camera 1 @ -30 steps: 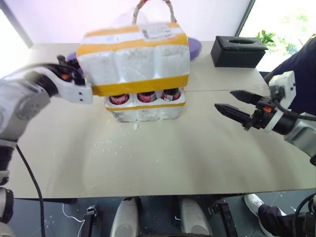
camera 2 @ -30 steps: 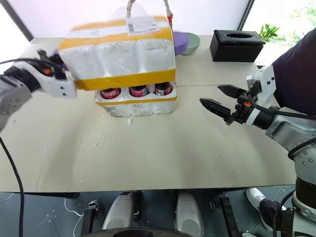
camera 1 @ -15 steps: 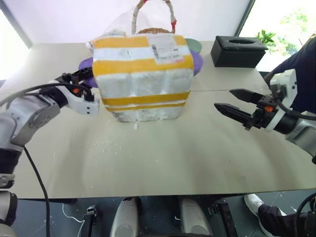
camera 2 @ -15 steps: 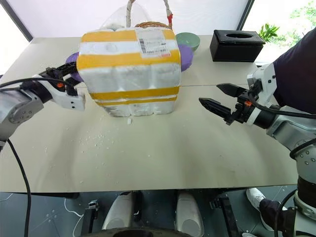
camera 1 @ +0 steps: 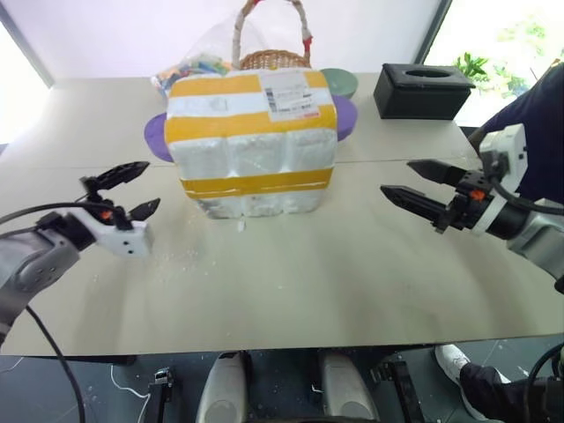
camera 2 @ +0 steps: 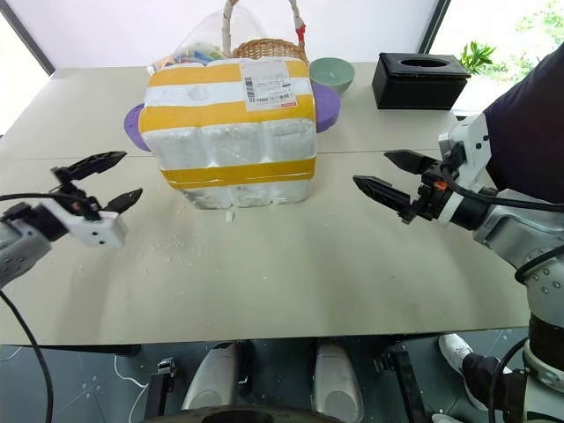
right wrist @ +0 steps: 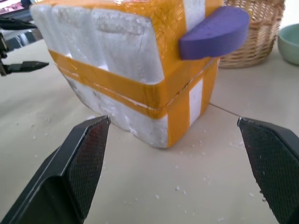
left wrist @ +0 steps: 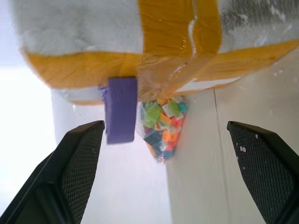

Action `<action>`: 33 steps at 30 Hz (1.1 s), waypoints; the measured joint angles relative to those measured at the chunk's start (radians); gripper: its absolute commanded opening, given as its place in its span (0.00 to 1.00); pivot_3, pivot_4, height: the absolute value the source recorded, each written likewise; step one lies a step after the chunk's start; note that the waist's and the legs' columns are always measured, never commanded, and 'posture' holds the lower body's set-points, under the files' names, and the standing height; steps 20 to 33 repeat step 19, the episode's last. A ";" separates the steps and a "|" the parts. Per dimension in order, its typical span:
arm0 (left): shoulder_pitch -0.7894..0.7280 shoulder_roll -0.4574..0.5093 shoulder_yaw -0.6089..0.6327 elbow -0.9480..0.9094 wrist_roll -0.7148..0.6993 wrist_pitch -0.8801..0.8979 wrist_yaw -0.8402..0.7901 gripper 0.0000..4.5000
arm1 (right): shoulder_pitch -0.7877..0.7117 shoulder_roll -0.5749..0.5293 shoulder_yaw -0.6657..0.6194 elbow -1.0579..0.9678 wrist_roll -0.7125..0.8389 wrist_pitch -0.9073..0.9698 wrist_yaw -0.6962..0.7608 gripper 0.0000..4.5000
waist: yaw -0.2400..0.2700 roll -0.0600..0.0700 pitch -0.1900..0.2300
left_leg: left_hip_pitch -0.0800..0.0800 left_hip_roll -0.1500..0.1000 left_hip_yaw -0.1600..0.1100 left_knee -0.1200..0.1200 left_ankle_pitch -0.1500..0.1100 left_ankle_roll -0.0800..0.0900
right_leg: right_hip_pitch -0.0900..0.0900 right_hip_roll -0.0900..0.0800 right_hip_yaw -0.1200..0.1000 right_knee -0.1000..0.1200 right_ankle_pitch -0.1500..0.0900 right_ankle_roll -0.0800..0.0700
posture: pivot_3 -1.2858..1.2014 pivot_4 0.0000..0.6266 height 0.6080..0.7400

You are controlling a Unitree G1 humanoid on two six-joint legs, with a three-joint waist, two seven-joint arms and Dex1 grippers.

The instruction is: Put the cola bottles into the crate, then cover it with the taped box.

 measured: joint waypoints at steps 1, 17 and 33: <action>0.016 -0.015 0.033 -0.004 -0.101 0.029 -0.043 0.98 | -0.001 0.000 0.001 0.000 0.000 0.000 0.000 1.00 | 0.002 0.000 0.000 | 0.000 0.000 0.000 0.000 0.000 0.000 | 0.000 0.000 0.000 0.000 0.000 0.000 | 0.52 0.24 1.00; 0.005 0.284 0.451 -0.165 -1.433 1.501 -1.039 0.98 | -0.079 -0.087 0.027 0.092 0.023 0.003 0.199 1.00 | -0.007 0.003 -0.002 | 0.004 0.000 0.001 -0.002 0.000 0.000 | 0.001 0.002 0.001 0.000 -0.003 -0.005 | 0.52 0.24 1.00; 0.003 0.295 0.422 -0.126 -1.359 1.469 -1.090 0.98 | -0.085 -0.087 0.038 0.099 0.015 0.000 0.213 1.00 | -0.007 0.003 -0.002 | 0.004 0.000 0.001 -0.002 0.000 0.000 | 0.001 0.002 0.001 0.000 -0.003 -0.005 | 0.52 0.24 1.00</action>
